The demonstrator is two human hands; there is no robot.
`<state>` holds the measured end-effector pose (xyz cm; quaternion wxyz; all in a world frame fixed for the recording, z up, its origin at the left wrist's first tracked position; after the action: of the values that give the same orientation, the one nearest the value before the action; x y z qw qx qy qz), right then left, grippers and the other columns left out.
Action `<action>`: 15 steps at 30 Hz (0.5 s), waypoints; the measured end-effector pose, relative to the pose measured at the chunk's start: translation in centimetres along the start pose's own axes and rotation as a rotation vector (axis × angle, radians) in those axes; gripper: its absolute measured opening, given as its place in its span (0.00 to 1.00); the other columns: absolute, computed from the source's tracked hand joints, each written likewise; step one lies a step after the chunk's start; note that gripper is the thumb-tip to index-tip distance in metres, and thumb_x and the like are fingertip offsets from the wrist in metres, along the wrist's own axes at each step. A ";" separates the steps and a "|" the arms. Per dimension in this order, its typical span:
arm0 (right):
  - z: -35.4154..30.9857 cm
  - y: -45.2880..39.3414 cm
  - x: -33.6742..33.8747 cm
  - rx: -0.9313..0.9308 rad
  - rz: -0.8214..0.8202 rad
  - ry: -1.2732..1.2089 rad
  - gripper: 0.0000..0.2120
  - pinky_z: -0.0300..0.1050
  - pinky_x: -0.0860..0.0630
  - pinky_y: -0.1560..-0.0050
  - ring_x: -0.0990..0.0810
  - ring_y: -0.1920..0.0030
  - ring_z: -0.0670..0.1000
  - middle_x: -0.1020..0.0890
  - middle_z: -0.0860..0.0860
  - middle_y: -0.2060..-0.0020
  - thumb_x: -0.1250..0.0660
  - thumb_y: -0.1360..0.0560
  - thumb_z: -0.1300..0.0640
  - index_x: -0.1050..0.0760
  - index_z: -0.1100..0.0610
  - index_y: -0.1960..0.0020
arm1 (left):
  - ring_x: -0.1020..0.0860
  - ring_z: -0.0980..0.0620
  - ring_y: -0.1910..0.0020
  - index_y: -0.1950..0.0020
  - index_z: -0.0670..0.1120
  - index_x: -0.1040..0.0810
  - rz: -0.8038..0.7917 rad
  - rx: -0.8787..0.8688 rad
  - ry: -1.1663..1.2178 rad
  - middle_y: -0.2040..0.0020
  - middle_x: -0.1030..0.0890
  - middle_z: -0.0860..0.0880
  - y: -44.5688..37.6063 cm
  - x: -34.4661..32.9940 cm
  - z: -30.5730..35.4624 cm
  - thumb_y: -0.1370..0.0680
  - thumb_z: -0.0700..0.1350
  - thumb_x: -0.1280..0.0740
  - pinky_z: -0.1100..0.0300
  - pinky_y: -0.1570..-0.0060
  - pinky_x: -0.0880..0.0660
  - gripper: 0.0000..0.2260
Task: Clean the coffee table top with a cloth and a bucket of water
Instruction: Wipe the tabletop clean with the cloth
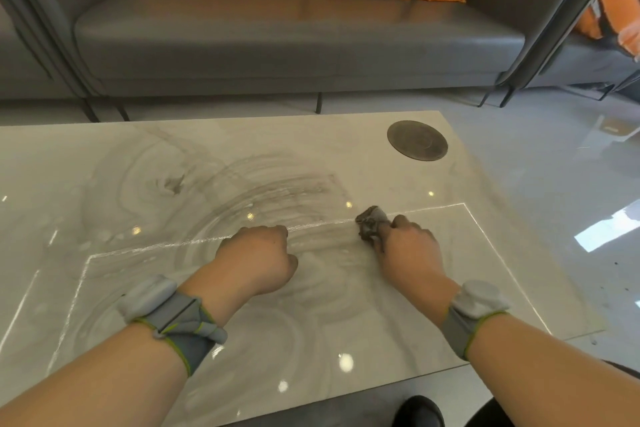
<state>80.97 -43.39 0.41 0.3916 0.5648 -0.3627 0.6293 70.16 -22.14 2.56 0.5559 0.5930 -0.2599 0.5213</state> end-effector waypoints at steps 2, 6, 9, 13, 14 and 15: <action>-2.0 1.0 -0.3 0.076 0.021 -0.008 0.11 0.50 0.25 0.62 0.21 0.61 0.60 0.22 0.56 0.56 0.34 0.23 0.52 0.20 0.57 0.47 | 0.25 0.43 0.40 0.32 0.49 0.28 -0.027 -0.010 -0.006 0.41 0.21 0.48 0.0 -0.4 -0.1 0.23 0.55 0.42 0.51 0.41 0.26 0.21; -3.8 2.5 -1.0 0.189 0.066 -0.067 0.10 0.47 0.28 0.71 0.23 0.67 0.59 0.24 0.55 0.62 0.29 0.32 0.54 0.19 0.56 0.52 | 0.25 0.43 0.38 0.32 0.49 0.28 -0.051 -0.024 -0.021 0.37 0.22 0.48 0.1 -0.9 -0.3 0.23 0.56 0.41 0.50 0.39 0.26 0.21; -3.1 2.7 -0.6 0.181 0.056 -0.182 0.18 0.49 0.27 0.61 0.23 0.59 0.59 0.24 0.53 0.58 0.40 0.31 0.53 0.19 0.51 0.45 | 0.25 0.43 0.38 0.33 0.49 0.28 -0.051 -0.037 -0.037 0.37 0.22 0.48 0.0 -0.9 -0.3 0.23 0.56 0.42 0.50 0.40 0.26 0.21; -3.3 3.8 0.4 0.230 -0.092 -0.249 0.24 0.50 0.26 0.53 0.23 0.54 0.57 0.24 0.51 0.53 0.42 0.30 0.52 0.23 0.45 0.35 | 0.26 0.43 0.39 0.33 0.49 0.27 -0.048 -0.054 -0.036 0.37 0.23 0.47 -0.2 -1.0 0.3 0.23 0.56 0.41 0.50 0.41 0.26 0.21; -3.3 3.8 0.8 0.231 -0.153 -0.297 0.22 0.50 0.25 0.52 0.22 0.53 0.57 0.24 0.50 0.52 0.41 0.28 0.52 0.22 0.46 0.36 | 0.26 0.43 0.39 0.33 0.49 0.28 -0.042 -0.061 -0.034 0.37 0.23 0.47 -0.2 -1.1 0.5 0.23 0.56 0.41 0.50 0.41 0.26 0.21; -3.0 3.4 1.2 0.203 -0.189 -0.350 0.18 0.49 0.24 0.52 0.21 0.53 0.57 0.24 0.50 0.51 0.40 0.26 0.53 0.21 0.47 0.39 | 0.26 0.43 0.39 0.33 0.49 0.28 -0.028 -0.070 -0.031 0.37 0.24 0.47 -0.3 -1.1 0.8 0.23 0.55 0.41 0.51 0.41 0.27 0.21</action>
<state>76.56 -42.03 1.24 0.3210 0.7335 -0.3053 0.5154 70.31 -23.14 1.59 0.5795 0.5849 -0.2782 0.4946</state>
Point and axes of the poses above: each hand's wrist, its own y-axis away from the middle knuckle, its own x-axis out of the back of the hand, z = x × y, the point moved 7 cm from there along -y, towards the middle knuckle
